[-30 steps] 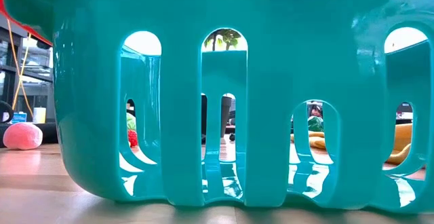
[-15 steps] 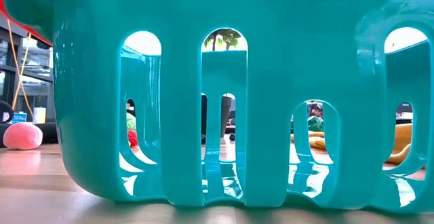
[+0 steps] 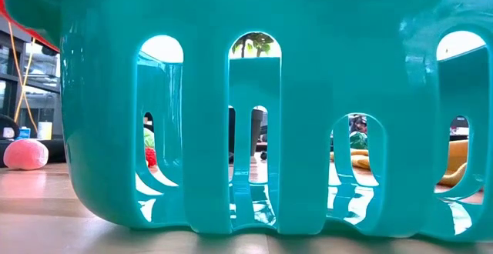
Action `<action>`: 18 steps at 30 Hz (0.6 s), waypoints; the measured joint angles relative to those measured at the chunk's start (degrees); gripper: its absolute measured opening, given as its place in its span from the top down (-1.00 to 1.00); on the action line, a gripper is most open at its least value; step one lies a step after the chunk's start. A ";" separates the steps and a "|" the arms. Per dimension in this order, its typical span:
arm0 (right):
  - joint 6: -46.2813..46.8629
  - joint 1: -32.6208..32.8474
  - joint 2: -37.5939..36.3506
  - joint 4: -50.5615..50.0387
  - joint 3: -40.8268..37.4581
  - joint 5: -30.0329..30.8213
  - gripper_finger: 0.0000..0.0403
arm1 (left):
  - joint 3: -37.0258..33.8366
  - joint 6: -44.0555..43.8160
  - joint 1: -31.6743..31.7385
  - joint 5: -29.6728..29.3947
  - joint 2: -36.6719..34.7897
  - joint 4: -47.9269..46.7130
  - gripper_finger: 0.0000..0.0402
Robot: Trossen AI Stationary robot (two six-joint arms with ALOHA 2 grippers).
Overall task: Pick and placing Produce into tupperware
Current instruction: Put the red strawberry into the blue bin
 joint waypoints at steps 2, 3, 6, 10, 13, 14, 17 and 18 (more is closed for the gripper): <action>1.36 0.74 1.45 1.26 0.00 -0.31 0.36 | 0.02 -2.12 -3.70 -2.16 0.33 0.17 0.45; 1.90 1.13 2.26 1.33 0.00 -0.57 0.36 | 0.00 -3.06 -5.36 -3.67 0.46 0.07 0.45; 3.30 2.02 4.88 0.27 1.29 -0.44 0.36 | 0.00 -5.61 -9.47 -9.03 0.78 0.03 0.45; 3.20 2.79 9.76 -4.04 7.29 1.25 0.36 | 0.00 -9.51 -13.22 -15.34 1.42 -0.04 0.45; 1.97 2.95 14.71 -11.32 13.61 2.61 0.36 | 0.00 -11.80 -15.11 -16.97 1.73 0.06 0.45; 1.70 3.06 16.36 -13.38 15.76 2.97 0.36 | 0.00 -12.52 -15.58 -17.22 1.86 -0.02 0.45; 0.67 3.25 20.90 -17.81 21.59 4.13 0.36 | 0.00 -14.27 -16.89 -18.17 1.82 -0.26 0.45; 0.71 3.35 22.32 -19.12 23.19 4.39 0.36 | 0.00 -14.96 -17.22 -18.59 1.80 -0.28 0.45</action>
